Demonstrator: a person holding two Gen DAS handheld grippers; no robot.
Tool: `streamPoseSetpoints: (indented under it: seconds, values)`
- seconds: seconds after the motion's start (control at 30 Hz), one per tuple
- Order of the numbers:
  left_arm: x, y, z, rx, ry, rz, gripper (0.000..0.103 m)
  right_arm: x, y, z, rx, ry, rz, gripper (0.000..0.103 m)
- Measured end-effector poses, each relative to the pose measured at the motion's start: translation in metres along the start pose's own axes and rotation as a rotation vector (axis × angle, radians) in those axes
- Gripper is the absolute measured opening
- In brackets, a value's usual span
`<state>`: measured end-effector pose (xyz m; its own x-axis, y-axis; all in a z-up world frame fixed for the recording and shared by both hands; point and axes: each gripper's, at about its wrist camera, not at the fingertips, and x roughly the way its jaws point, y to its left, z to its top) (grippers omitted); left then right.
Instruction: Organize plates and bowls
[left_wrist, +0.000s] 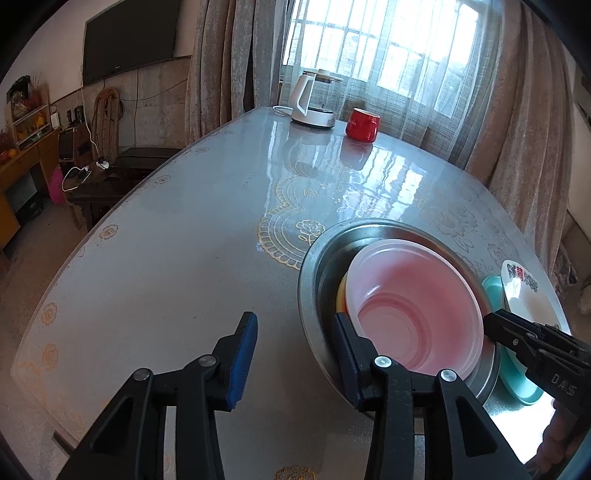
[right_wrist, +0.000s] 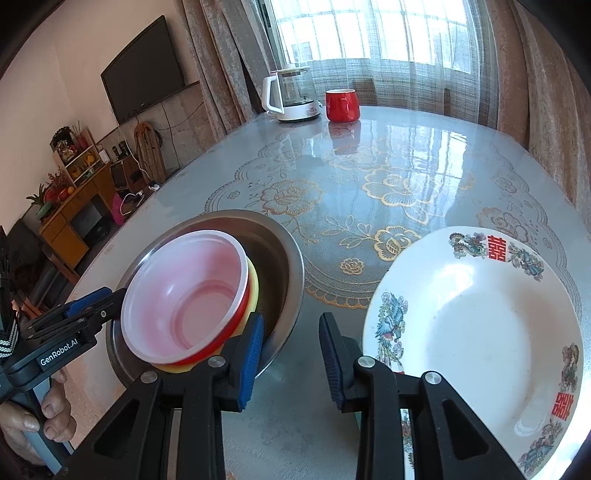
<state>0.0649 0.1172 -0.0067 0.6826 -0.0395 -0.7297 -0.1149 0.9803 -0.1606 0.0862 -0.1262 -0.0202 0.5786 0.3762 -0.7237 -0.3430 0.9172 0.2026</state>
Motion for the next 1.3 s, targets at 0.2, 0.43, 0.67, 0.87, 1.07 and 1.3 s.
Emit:
streamPoseSetpoints:
  seconds: [0.2, 0.43, 0.67, 0.87, 1.07, 1.3]
  values:
    - [0.007, -0.006, -0.001, 0.033, -0.004, -0.015, 0.034, 0.003, 0.002, 0.003, -0.021, 0.007, 0.007, 0.021]
    - [0.009, -0.005, -0.001, 0.035, -0.008, -0.019, 0.035, 0.006, -0.001, 0.004, -0.004, 0.022, 0.025, 0.022]
    - [0.010, -0.007, -0.001, 0.035, -0.011, -0.007, 0.036, 0.009, 0.002, 0.005, -0.022, 0.020, 0.014, 0.023]
    - [0.010, -0.008, -0.002, 0.031, -0.009, -0.010, 0.036, 0.011, 0.000, 0.007, -0.016, 0.028, 0.014, 0.023]
    - [0.013, -0.006, 0.000, 0.022, -0.009, -0.003, 0.036, 0.014, 0.003, 0.010, -0.042, 0.036, -0.008, 0.023]
    - [0.014, -0.004, 0.001, 0.011, -0.008, -0.015, 0.033, 0.017, 0.000, 0.011, -0.038, 0.052, -0.006, 0.024]
